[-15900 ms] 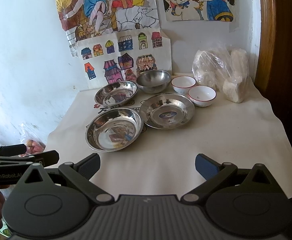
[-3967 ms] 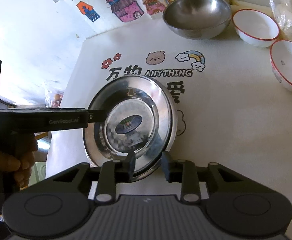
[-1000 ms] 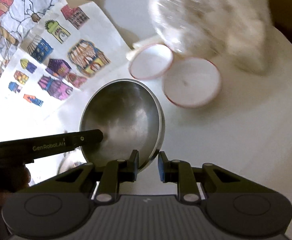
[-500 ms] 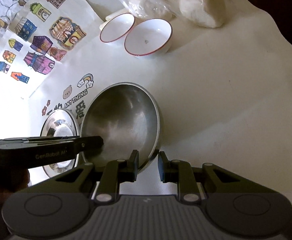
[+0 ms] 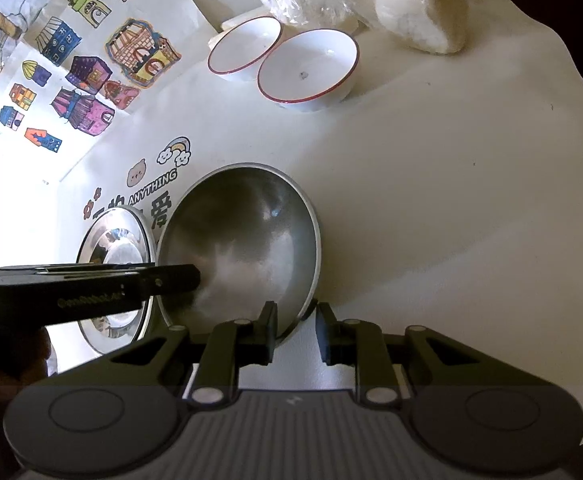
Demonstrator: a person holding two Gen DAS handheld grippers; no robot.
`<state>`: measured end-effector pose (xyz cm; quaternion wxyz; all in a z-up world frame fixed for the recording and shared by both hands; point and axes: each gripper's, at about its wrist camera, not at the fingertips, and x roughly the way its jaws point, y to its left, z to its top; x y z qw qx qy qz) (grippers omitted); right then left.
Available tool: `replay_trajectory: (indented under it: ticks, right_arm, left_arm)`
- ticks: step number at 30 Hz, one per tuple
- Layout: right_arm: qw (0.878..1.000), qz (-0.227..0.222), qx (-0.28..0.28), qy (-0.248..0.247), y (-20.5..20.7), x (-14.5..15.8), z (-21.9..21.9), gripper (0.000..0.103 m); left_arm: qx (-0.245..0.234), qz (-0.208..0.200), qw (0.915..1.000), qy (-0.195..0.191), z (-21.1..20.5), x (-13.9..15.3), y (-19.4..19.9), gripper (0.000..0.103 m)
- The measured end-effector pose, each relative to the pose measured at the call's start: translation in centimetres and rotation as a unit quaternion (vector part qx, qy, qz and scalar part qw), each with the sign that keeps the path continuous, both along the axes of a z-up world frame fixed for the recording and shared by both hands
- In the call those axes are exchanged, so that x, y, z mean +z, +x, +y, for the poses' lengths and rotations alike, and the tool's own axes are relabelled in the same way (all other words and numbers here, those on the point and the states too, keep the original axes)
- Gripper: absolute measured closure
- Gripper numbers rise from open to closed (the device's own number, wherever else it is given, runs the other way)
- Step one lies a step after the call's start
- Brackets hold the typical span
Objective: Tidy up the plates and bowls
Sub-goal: 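Carry the steel bowl with both grippers onto the plate stack and open, then reach both grippers to a white red-rimmed bowl and grasp its rim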
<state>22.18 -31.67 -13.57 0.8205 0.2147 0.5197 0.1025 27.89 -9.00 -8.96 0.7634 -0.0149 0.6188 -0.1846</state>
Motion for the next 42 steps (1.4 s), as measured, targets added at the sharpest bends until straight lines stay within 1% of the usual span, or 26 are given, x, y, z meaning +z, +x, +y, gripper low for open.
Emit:
replay_trajectory:
  ticks: [4,5,8,9,10,12,13,14,15,16,17,20,22,24,27,29,31,34,37,42]
  right_arm:
    - [1.0,-0.007,-0.001,-0.004,-0.1,0.3,-0.2,0.073]
    - [1.0,-0.009,-0.001,-0.005,-0.2,0.4,-0.3,0.072]
    - [1.0,-0.016,-0.003,-0.01,-0.3,0.7,-0.6,0.068]
    - [1.0,-0.019,-0.005,-0.011,-0.4,0.9,-0.8,0.067]
    - [1.0,-0.024,-0.008,-0.013,-0.5,1.1,-1.0,0.066]
    - [0.999,-0.036,-0.021,-0.015,-0.7,1.5,-1.6,0.054]
    - [0.999,-0.041,-0.025,-0.017,-0.7,1.6,-1.7,0.046]
    - [0.998,-0.046,-0.029,-0.017,-0.7,1.8,-2.0,0.042]
    - [0.998,-0.049,-0.033,-0.017,-0.7,1.9,-2.4,0.039]
    - [0.998,-0.054,-0.038,-0.017,-0.7,2.0,-2.7,0.032]
    - [0.997,-0.059,-0.042,-0.017,-0.6,2.2,-3.0,0.026]
    - [0.996,-0.072,-0.049,-0.021,-0.3,2.5,-3.9,0.016]
    - [0.995,-0.079,-0.055,-0.023,0.0,2.6,-4.3,0.006]
    - [0.994,-0.083,-0.065,-0.022,0.3,2.6,-4.9,0.0]
    - [0.993,-0.083,-0.08,-0.018,0.9,2.7,-6.0,0.0]
    - [0.993,-0.081,-0.089,-0.018,1.5,2.6,-6.7,0.0]
    - [0.992,-0.079,-0.093,-0.019,2.1,2.5,-7.5,0.0]
    - [0.992,-0.08,-0.095,-0.021,3.0,2.5,-8.1,0.0]
    - [0.992,-0.082,-0.092,-0.027,4.1,2.3,-8.4,0.0]
    - [0.992,-0.085,-0.09,-0.034,6.0,2.1,-8.5,0.0]
  left_arm:
    - [0.007,-0.011,0.9999,0.0,0.2,0.8,0.1,0.068]
    - [0.01,-0.014,0.9998,0.001,0.3,1.0,0.2,0.067]
    - [0.018,-0.028,0.9994,-0.001,0.5,1.8,0.4,0.058]
    - [0.022,-0.033,0.9992,-0.002,0.6,2.1,0.5,0.051]
    - [0.026,-0.038,0.9989,-0.003,0.7,2.3,0.6,0.043]
    - [0.038,-0.045,0.9982,-0.005,0.8,2.7,1.1,0.032]
    - [0.044,-0.049,0.9978,-0.006,0.7,2.8,1.2,0.027]
    - [0.048,-0.052,0.9974,-0.008,0.7,2.9,1.4,0.025]
    - [0.053,-0.054,0.9971,-0.009,0.6,3.0,1.7,0.017]
    - [0.057,-0.056,0.9967,-0.01,0.5,3.0,2.1,0.011]
    - [0.062,-0.058,0.9964,-0.01,0.4,3.0,2.4,0.009]
    - [0.073,-0.06,0.9955,-0.008,-0.1,2.8,3.4,0.001]
    - [0.08,-0.059,0.995,-0.009,-0.5,2.6,4.2,0.001]
    - [0.087,-0.048,0.9948,-0.022,-0.8,2.2,5.1,0.001]
    - [0.107,-0.027,0.9932,-0.037,-1.4,1.2,6.4,0.001]
    - [0.111,-0.017,0.9928,-0.042,-2.0,0.5,7.2,0.001]
    - [0.113,-0.014,0.9929,-0.035,-2.7,0.0,7.8,0.001]
    - [0.113,-0.02,0.9931,-0.025,-3.8,-0.8,8.6,0.001]
    - [0.114,-0.026,0.993,-0.013,-4.9,-1.4,9.3,0.001]
    - [0.117,-0.022,0.9929,0.009,-6.0,-2.4,10.6,0.001]
